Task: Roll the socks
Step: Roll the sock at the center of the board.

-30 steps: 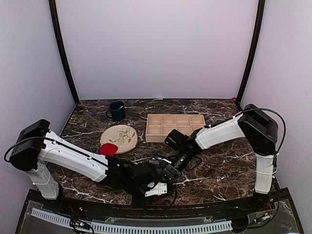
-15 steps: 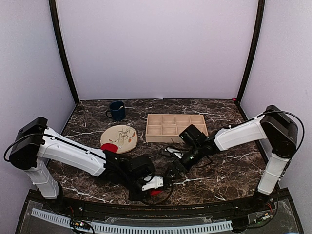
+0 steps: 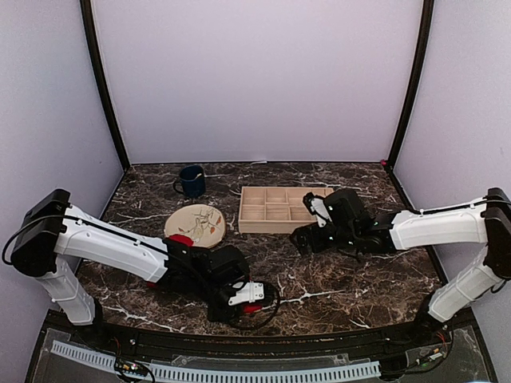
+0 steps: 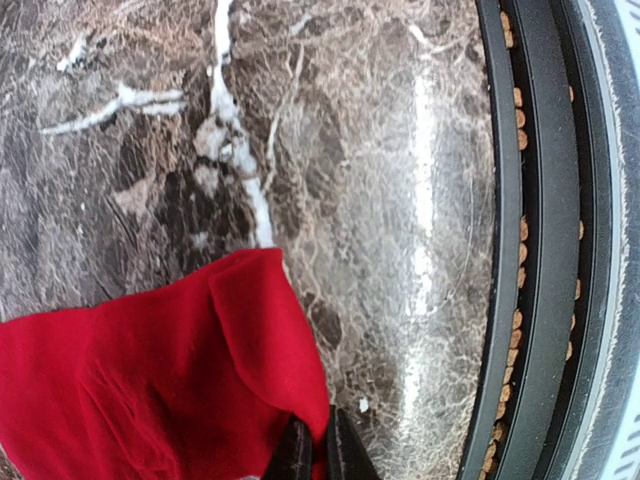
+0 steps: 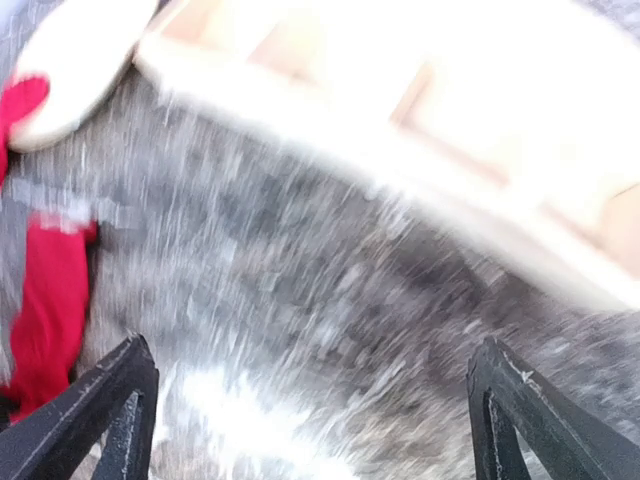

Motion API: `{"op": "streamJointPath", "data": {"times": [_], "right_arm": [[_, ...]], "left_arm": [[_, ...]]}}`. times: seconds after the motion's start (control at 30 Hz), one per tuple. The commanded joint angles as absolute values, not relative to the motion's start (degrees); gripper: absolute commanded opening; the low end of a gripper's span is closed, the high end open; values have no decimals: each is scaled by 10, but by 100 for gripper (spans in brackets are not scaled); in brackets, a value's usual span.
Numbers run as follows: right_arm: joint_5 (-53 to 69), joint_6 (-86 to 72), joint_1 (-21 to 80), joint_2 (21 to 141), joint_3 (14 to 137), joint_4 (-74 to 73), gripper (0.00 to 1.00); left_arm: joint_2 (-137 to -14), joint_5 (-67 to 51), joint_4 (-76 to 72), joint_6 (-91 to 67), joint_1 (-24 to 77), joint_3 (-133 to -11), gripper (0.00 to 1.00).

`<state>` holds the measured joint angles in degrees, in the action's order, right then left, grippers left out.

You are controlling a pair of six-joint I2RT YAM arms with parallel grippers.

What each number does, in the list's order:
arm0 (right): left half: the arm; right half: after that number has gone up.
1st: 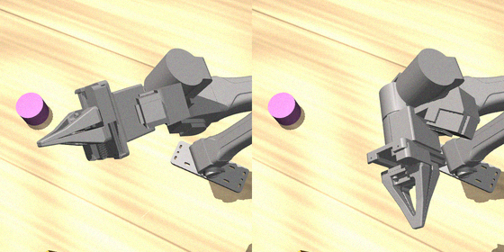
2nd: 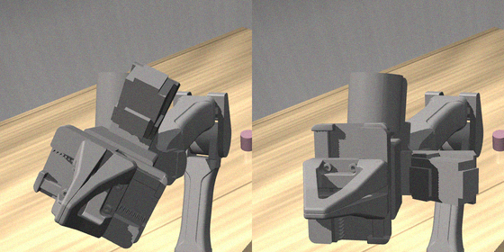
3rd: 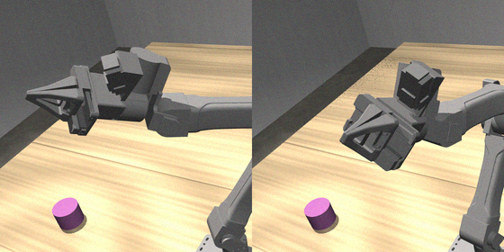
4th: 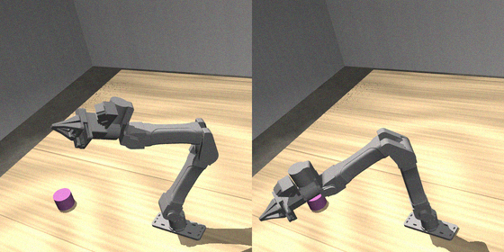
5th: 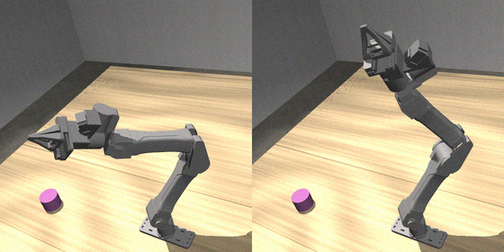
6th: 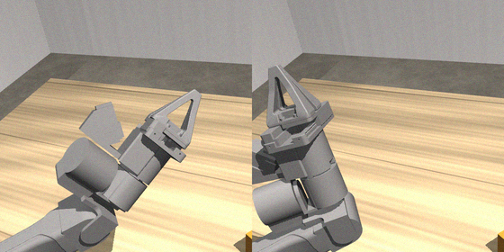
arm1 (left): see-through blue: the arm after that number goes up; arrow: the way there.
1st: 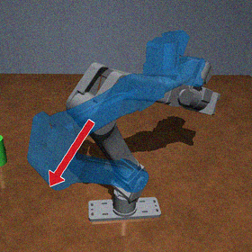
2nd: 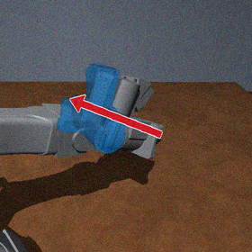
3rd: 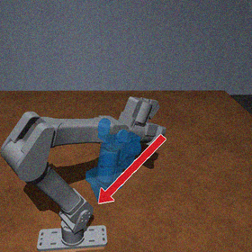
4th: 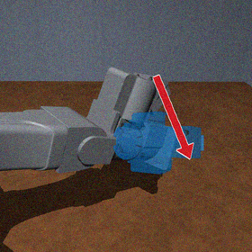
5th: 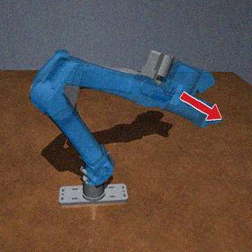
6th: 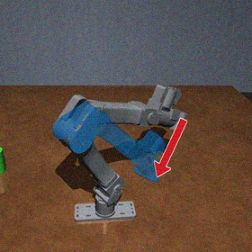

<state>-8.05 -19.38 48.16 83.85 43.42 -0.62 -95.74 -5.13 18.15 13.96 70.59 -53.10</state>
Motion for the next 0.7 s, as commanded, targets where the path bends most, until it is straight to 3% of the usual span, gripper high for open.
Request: {"op": "streamJointPath", "data": {"times": [0.0, 0.33, 0.67], "right_arm": [[-176, -211, 470, 833, 429, 60, 98], [-190, -171, 499, 716, 316, 101, 85], [-284, -136, 634, 737, 329, 29, 80]], "left_arm": [[-964, -58, 202, 174, 704, -554, 7], [-998, -162, 221, 188, 673, -590, 8], [-1059, -292, 265, 184, 624, -644, 10]]}}
